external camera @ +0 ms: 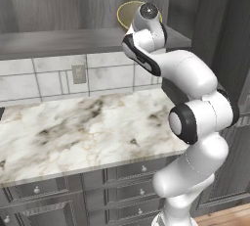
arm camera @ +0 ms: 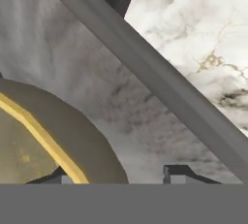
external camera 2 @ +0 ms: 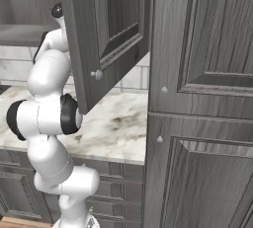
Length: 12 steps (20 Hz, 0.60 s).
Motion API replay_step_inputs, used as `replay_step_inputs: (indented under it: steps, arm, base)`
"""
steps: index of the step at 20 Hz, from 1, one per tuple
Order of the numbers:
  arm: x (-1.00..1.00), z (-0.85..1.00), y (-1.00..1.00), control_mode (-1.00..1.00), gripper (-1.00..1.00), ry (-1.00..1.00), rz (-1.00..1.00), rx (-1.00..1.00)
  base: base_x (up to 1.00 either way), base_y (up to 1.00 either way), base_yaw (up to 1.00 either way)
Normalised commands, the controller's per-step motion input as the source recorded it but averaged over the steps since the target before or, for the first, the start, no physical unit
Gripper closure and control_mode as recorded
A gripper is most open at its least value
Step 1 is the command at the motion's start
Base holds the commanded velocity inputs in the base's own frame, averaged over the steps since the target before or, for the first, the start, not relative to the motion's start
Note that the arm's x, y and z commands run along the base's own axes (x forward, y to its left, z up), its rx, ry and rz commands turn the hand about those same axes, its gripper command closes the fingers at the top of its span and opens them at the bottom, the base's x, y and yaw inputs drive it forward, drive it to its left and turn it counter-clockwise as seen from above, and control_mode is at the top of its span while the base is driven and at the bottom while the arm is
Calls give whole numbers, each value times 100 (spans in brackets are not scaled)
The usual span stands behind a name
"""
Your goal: Move the bowls from the cabinet to the plates on the dining table.
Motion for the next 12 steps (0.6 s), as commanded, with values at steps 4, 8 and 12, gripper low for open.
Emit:
replay_step_inputs:
  steps: [4,8,12]
  arm:
    - [0,0,0,-100,100,0,7,0]
    - [0,0,0,-100,100,0,7,0]
    - [0,1,0,-100,100,0,6,0]
  base:
    - [0,0,0]
    - [0,0,0]
    - [0,0,0]
